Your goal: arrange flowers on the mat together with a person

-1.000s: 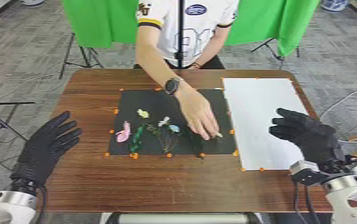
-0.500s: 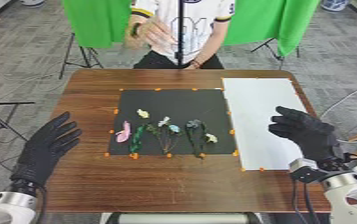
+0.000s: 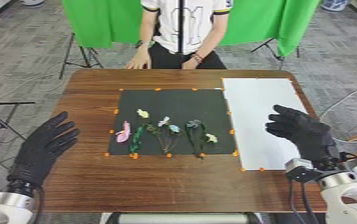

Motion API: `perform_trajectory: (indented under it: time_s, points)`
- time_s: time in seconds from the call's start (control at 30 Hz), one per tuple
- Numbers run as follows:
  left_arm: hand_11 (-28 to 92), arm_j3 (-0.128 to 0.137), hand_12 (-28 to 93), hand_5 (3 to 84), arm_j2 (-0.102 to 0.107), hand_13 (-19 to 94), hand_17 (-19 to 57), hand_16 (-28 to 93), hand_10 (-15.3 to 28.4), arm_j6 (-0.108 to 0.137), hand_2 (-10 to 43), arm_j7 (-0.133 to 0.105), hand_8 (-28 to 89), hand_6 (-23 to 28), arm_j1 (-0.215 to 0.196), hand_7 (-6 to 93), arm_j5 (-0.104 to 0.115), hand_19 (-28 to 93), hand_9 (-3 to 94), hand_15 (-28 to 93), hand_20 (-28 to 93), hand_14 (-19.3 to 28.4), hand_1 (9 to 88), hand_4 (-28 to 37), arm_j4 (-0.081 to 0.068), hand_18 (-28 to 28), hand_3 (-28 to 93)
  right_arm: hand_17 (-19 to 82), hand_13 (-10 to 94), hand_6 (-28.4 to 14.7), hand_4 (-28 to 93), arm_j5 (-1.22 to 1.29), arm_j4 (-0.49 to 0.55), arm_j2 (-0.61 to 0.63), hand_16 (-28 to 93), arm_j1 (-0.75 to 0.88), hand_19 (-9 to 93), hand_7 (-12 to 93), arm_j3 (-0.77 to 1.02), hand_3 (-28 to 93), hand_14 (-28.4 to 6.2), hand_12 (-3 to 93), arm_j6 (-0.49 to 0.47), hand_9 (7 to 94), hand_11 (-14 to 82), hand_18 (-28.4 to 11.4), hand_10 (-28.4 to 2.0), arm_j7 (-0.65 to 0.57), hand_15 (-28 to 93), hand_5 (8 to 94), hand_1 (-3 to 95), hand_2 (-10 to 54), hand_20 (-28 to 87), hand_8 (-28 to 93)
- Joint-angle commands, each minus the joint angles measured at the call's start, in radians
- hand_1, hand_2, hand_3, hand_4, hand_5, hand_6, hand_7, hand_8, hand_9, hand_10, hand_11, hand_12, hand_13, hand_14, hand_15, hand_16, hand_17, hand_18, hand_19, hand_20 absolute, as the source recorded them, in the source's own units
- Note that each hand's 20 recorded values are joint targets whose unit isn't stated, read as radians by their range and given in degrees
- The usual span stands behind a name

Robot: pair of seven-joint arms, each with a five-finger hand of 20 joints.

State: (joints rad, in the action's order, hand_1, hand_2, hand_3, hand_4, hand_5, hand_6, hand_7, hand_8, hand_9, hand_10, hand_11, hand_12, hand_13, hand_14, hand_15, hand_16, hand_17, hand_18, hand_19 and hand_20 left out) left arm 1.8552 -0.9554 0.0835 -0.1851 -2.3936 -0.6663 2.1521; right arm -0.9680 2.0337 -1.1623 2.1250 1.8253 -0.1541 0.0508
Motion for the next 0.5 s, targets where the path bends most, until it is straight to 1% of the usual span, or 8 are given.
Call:
perform_trajectory:
  time_s: [0.03,0.1,0.27,0.33,0.37,0.43,0.47,0.5]
  points:
    - [22,-0.016,18,29.2,-0.01,22,-8.0,1,11.7,0.001,-0.2,-0.004,-10,2.5,-0.008,20.4,0.006,47,26.3,32,8,14.5,26.1,-17.8,-0.005,21.4,70,12,35,-3.7,-21,-0.006,-0.001,0.01,22,-0.003,53,18,-0.021,91,-13.2,23.1,0.025,45.6,15.0,-21.2,-14.7,0.02,33,46.6,11.8,9.6,30,-10]
    - [22,-0.02,18,29.2,-0.021,22,-8.0,1,11.7,-0.008,-0.2,0.004,-10,2.5,-0.001,20.5,0.0,47,26.3,33,8,14.5,26.1,-17.8,-0.009,21.4,70,12,34,-3.8,-21,-0.016,0.001,0.012,22,-0.002,52,18,-0.013,91,-13.2,22.5,0.008,45.1,13.7,-21.0,-14.4,0.021,30,46.5,11.8,9.5,29,-10]
    - [22,-0.042,18,29.2,-0.01,22,-8.0,1,11.7,-0.029,-0.2,0.012,-10,2.5,0.046,20.5,-0.009,47,26.3,33,8,14.5,26.1,-17.8,-0.023,21.5,70,12,35,-3.6,-21,-0.013,0.002,0.007,23,-0.006,51,18,-0.016,91,-13.0,22.0,0.019,44.9,12.6,-20.9,-14.3,0.024,28,46.4,12.0,9.4,28,-10]
    - [22,-0.045,18,29.1,-0.029,22,-7.9,1,11.7,-0.02,-0.2,0.009,-10,2.4,0.037,20.6,-0.006,47,26.3,33,8,14.5,26.1,-17.9,-0.021,21.4,70,12,35,-3.6,-21,-0.013,-0.003,-0.002,23,-0.01,51,18,-0.024,91,-13.0,22.2,0.017,44.8,12.6,-20.9,-14.4,0.018,28,46.4,12.0,9.4,28,-10]
    - [22,-0.047,18,29.1,-0.038,22,-7.9,1,11.7,-0.022,-0.2,0.007,-10,2.4,0.032,20.6,0.002,47,26.3,33,8,14.5,26.1,-17.9,-0.021,21.4,70,12,35,-3.5,-21,-0.013,-0.005,-0.003,23,-0.01,51,18,-0.029,91,-13.0,22.2,0.018,44.8,12.6,-21.0,-14.5,0.021,28,46.4,12.1,9.4,28,-10]
    - [23,-0.059,18,29.1,-0.042,22,-7.9,1,11.7,-0.05,-0.2,-0.017,-10,2.4,0.036,20.7,0.083,47,26.3,33,8,14.5,26.0,-17.9,-0.03,21.4,70,12,35,-3.5,-21,-0.017,-0.006,0.0,24,-0.008,51,18,-0.028,91,-13.1,22.4,0.014,44.9,12.7,-21.0,-14.5,0.019,29,46.5,12.1,9.3,28,-10]
    - [23,-0.068,18,29.2,-0.037,22,-7.9,1,11.7,-0.059,-0.2,-0.022,-10,2.5,0.05,20.6,0.101,47,26.3,33,8,14.5,26.0,-17.8,-0.037,21.4,70,12,35,-3.5,-21,-0.019,-0.001,0.002,24,0.001,51,18,-0.022,91,-13.1,22.4,0.021,44.9,12.8,-21.0,-14.5,0.02,29,46.6,12.1,9.3,28,-10]
    - [23,-0.073,18,29.2,-0.033,22,-7.9,1,11.7,-0.054,-0.2,-0.018,-10,2.5,0.064,20.6,0.088,47,26.3,33,8,14.5,26.1,-17.8,-0.04,21.4,70,12,35,-3.5,-21,-0.018,0.001,0.006,24,0.004,51,18,-0.019,91,-13.1,22.4,0.027,44.9,12.8,-21.0,-14.5,0.022,29,46.6,12.1,9.3,28,-10]
